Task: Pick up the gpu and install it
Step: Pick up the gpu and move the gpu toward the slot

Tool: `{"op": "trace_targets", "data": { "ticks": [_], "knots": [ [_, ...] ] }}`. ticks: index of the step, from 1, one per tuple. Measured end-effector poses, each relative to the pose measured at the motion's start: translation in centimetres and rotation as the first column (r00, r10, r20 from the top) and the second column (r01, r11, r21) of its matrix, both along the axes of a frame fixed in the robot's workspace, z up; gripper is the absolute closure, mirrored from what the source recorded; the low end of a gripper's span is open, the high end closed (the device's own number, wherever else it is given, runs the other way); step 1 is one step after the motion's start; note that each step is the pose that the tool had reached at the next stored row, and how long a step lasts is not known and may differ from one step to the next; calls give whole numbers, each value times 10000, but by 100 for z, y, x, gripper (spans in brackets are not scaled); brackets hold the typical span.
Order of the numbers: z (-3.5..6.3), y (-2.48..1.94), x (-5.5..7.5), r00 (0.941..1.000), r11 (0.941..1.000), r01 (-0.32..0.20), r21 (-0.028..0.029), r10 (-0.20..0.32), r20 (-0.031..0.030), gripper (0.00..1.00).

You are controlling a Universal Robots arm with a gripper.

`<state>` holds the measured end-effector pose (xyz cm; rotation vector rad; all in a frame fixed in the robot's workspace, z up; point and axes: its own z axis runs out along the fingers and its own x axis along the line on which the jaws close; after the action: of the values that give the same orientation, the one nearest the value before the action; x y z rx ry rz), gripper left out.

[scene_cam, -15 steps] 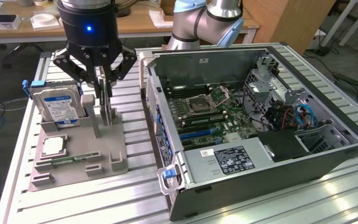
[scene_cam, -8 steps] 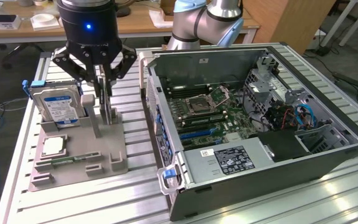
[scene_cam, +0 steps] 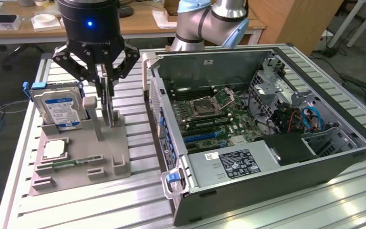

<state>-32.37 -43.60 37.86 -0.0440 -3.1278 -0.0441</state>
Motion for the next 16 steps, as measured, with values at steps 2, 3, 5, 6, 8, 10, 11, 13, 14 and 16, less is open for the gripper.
{"op": "trace_targets", "data": {
  "ticks": [2,3,5,6,8,10,11,13,14,16],
  "knots": [
    [12,0,0,10000,10000,0,0,0,-1,74],
    [18,0,0,10000,10000,0,0,0,-1,74],
    [36,0,0,10000,10000,0,0,0,-1,74],
    [42,0,0,10000,10000,0,0,0,0,74],
    [56,0,0,10000,10000,0,0,0,0,74],
    [68,0,0,10000,10000,0,1,0,0,74],
    [75,0,0,10000,10000,0,0,0,0,74],
    [92,0,0,10000,10000,0,0,0,-1,74],
    [100,0,0,10000,10000,0,0,0,-1,74],
    [118,0,0,10000,10000,0,-1,0,-1,74]
  ]
}}
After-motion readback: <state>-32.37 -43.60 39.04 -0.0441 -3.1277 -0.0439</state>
